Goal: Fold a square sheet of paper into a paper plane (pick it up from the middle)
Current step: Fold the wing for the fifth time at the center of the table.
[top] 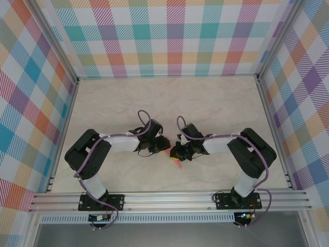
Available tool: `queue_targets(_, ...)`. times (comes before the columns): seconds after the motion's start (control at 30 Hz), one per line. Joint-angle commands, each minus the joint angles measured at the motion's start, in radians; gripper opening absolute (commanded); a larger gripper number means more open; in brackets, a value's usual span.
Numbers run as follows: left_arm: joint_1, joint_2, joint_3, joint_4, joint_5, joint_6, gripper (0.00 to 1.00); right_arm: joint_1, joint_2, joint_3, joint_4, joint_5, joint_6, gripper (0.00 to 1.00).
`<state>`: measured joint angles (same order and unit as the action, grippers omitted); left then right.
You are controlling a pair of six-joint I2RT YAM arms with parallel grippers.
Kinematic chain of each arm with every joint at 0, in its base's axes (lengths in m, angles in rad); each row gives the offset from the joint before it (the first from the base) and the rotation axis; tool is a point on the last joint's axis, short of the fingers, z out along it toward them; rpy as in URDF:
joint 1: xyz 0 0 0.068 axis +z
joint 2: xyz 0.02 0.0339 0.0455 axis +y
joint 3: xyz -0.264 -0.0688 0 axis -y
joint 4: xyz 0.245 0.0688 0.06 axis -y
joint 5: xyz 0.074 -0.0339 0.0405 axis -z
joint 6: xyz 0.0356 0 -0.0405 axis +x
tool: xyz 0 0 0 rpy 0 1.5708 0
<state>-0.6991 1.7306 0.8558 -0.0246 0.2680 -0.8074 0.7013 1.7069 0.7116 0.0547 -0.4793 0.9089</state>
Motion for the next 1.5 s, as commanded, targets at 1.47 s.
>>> queue_targets(1.47,-0.107,-0.046,-0.123,0.278,0.07,-0.169,0.31,0.006,-0.091,-0.118,-0.072,0.05,-0.005,0.1)
